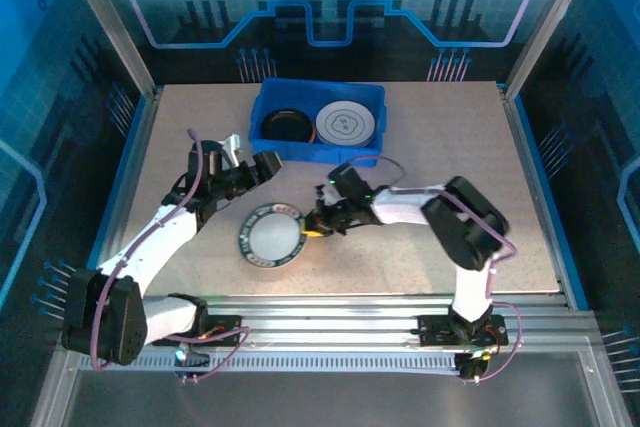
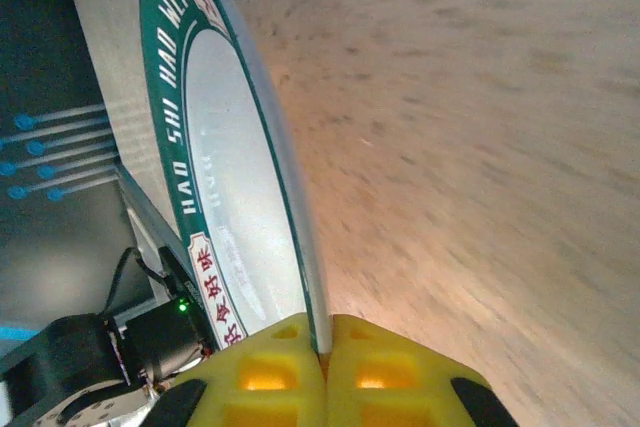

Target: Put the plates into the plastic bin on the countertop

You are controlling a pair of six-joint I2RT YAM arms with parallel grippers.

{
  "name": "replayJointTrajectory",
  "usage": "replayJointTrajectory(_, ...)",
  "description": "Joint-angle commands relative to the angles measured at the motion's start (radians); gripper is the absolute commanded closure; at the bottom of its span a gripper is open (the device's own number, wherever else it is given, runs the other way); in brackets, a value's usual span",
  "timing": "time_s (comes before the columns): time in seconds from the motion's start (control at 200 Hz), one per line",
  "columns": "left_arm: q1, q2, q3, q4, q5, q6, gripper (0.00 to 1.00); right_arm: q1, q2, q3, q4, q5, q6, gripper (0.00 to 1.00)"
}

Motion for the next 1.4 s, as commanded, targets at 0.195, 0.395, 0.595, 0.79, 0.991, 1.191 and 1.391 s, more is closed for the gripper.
replayJointTrajectory(0.195, -0.054, 0.042, -0.066, 0.169, 0.075, 0.008, 0.10, -0.218, -0.486, -0.201, -0.212, 0.003, -0.103, 1.00)
replayJointTrajectory(0.395, -0.110, 0.060, -0.097, 0.255, 0.135, -0.036, 0.14, -0.325, -0.578, -0.251, -0.115, -0.091, -0.010, 1.00)
replayJointTrajectory(0.595, -0.156, 0.073, -0.109, 0.296, 0.146, -0.074, 0.30, -0.349, -0.559, -0.254, 0.001, -0.138, 0.065, 1.00)
replayJointTrajectory(0.79, -0.160, 0.083, -0.135, 0.310, 0.133, -0.098, 0.67, -0.349, -0.549, -0.247, 0.028, -0.147, 0.086, 1.00)
replayJointTrajectory(0.991, -0.160, 0.087, -0.112, 0.276, 0.107, -0.091, 1.00, -0.351, -0.547, -0.257, 0.021, -0.129, 0.078, 1.00)
replayJointTrajectory(1.191, -0.160, 0.093, -0.066, 0.203, 0.070, -0.057, 1.00, -0.351, -0.545, -0.268, 0.008, -0.085, 0.044, 0.96)
replayJointTrajectory(1.391, -0.160, 0.067, 0.005, 0.077, -0.005, -0.003, 1.00, -0.349, -0.582, -0.245, -0.162, 0.008, -0.074, 0.58)
